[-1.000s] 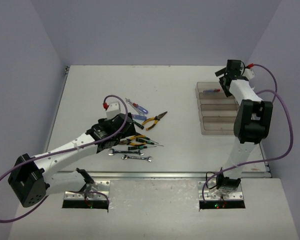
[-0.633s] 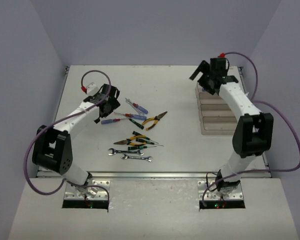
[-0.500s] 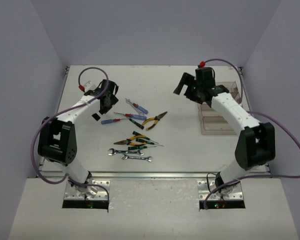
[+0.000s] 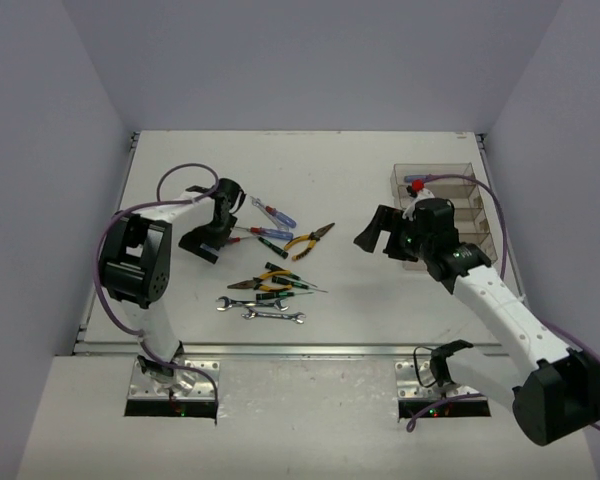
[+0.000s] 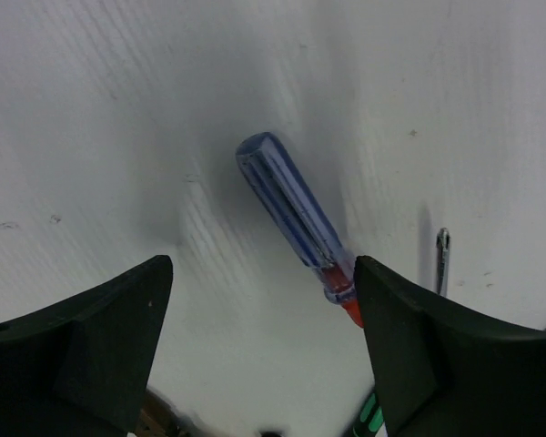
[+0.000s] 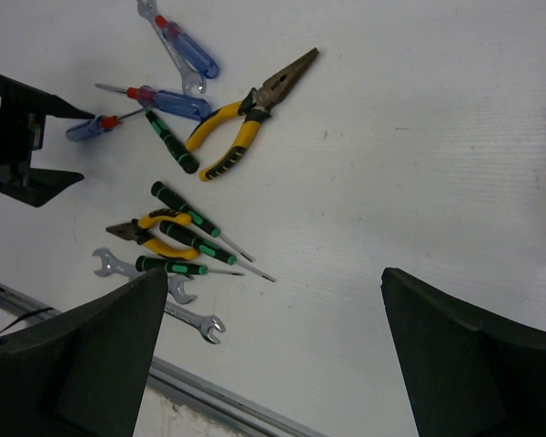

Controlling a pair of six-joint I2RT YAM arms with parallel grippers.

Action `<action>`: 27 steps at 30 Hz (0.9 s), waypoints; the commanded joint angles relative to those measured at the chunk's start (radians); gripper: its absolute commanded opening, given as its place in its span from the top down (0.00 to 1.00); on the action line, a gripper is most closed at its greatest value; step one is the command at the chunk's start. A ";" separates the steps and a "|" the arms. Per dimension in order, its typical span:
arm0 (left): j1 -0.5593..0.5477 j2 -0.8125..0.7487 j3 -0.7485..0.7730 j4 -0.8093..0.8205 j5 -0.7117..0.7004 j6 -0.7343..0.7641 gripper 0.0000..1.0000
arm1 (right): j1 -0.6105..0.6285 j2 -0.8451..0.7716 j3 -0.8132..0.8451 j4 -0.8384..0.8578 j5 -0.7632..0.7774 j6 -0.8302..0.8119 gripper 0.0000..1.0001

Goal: Sort the tools into containers

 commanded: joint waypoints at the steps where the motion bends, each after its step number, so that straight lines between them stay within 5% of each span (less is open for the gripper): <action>1: 0.012 0.014 -0.007 0.014 -0.015 -0.085 0.24 | 0.000 -0.066 -0.019 0.031 -0.013 -0.017 0.01; 13: 0.035 0.052 -0.033 0.020 -0.038 -0.088 0.44 | -0.001 -0.089 -0.040 0.046 -0.059 0.005 0.01; 19: 0.047 -0.022 -0.096 0.079 -0.017 -0.064 0.80 | 0.000 -0.078 -0.045 0.056 -0.088 0.000 0.01; 23: 0.044 -0.145 -0.145 0.104 0.010 -0.048 0.98 | 0.000 -0.074 -0.048 0.065 -0.122 -0.014 0.01; 27: 0.014 -0.384 -0.271 0.290 0.052 0.109 1.00 | -0.001 -0.055 -0.042 0.161 -0.314 -0.046 0.01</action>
